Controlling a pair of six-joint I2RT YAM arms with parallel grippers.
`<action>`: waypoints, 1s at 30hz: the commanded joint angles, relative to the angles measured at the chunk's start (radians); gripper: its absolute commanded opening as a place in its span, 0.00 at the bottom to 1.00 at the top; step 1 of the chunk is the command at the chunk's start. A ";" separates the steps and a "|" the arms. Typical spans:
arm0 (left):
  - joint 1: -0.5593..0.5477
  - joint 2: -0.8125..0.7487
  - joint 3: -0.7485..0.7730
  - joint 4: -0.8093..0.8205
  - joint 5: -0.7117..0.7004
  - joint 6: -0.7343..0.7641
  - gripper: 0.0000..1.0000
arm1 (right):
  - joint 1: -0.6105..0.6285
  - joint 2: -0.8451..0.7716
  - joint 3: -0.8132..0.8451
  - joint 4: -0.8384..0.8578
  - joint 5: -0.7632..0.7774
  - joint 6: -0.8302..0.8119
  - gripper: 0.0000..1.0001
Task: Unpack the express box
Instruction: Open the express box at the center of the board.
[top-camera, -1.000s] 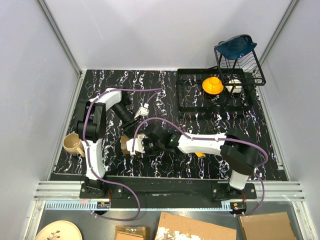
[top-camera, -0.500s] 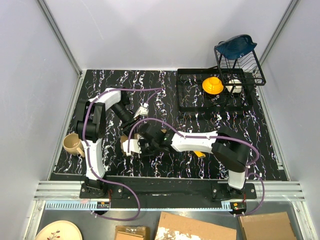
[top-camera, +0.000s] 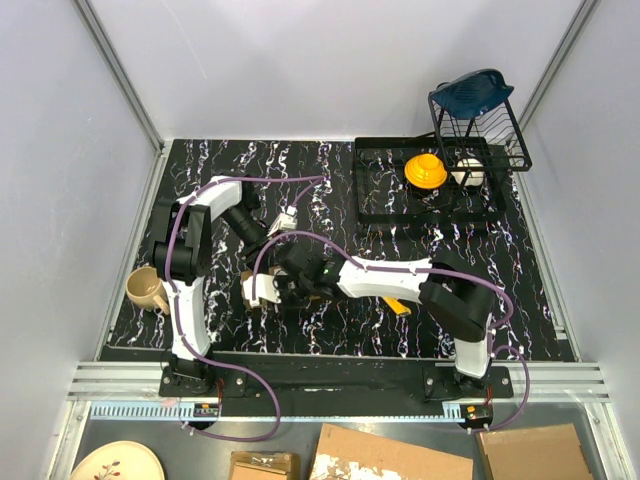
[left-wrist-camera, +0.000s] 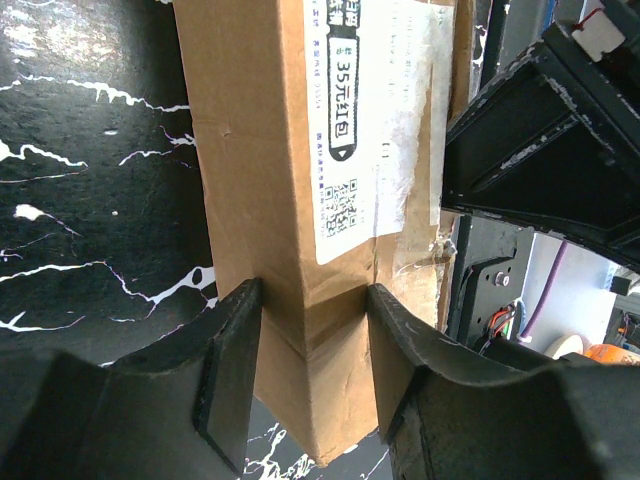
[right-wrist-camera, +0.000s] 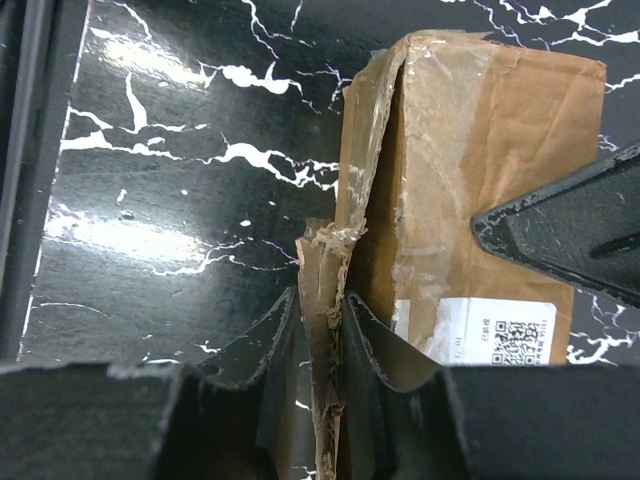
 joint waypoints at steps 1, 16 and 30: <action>-0.005 0.017 -0.015 0.012 -0.108 0.097 0.45 | -0.041 0.083 0.008 -0.159 -0.018 0.049 0.28; 0.001 0.014 0.005 -0.008 -0.118 0.101 0.45 | -0.032 0.134 -0.054 -0.130 0.073 0.124 0.36; 0.001 0.017 0.016 -0.015 -0.118 0.094 0.46 | 0.052 0.102 -0.259 0.088 0.267 0.196 0.26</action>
